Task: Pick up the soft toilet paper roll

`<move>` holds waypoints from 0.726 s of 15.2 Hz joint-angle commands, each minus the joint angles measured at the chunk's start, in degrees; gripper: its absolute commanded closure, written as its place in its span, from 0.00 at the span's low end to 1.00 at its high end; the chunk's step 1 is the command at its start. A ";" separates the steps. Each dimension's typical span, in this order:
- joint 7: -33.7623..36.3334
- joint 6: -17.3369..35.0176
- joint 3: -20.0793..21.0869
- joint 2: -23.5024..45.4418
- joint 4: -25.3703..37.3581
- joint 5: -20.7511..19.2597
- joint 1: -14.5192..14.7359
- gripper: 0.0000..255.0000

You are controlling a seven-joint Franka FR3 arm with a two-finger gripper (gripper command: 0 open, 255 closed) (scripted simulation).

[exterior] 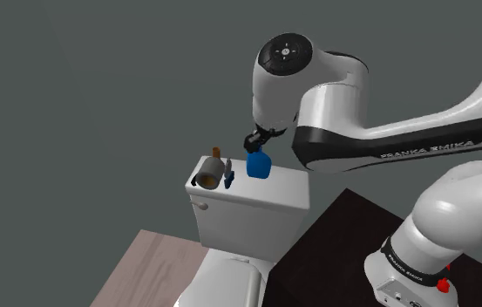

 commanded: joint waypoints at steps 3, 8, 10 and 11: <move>15.92 3.38 14.83 7.56 2.40 -10.13 -11.26 0.00; 38.07 -1.67 48.59 19.88 10.57 -28.68 -42.07 0.00; 41.45 -1.00 66.65 15.67 14.01 -28.91 -60.18 0.00; 40.68 1.46 69.21 9.71 15.48 -25.27 -63.24 0.00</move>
